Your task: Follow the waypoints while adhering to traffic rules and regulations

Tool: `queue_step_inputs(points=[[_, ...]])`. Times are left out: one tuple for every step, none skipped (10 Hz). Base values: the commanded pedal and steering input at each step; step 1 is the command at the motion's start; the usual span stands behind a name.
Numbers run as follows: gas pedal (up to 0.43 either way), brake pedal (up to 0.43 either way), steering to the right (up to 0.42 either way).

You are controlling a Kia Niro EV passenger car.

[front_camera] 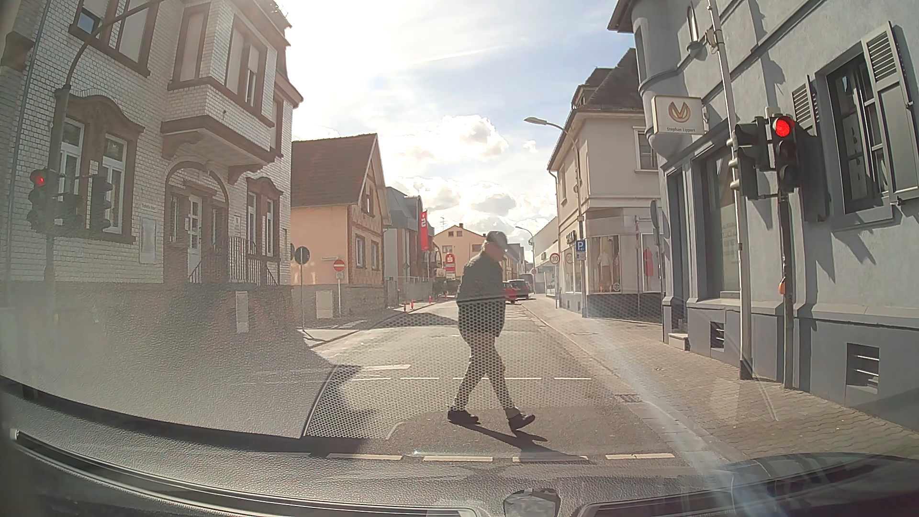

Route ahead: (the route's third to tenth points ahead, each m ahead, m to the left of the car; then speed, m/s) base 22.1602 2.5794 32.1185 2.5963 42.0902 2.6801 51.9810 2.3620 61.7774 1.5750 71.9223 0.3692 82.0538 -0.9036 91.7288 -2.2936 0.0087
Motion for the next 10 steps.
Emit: queue_step_inputs(points=[[0.000, 0.396, 0.003], [0.000, 0.396, 0.003], [0.000, 0.396, 0.003], [0.000, 0.396, 0.003], [0.000, 0.396, 0.003], [0.000, 0.396, 0.003], [0.000, 0.396, 0.003], [0.000, 0.402, 0.003], [0.000, 0.402, 0.003], [0.000, 0.396, 0.003]])
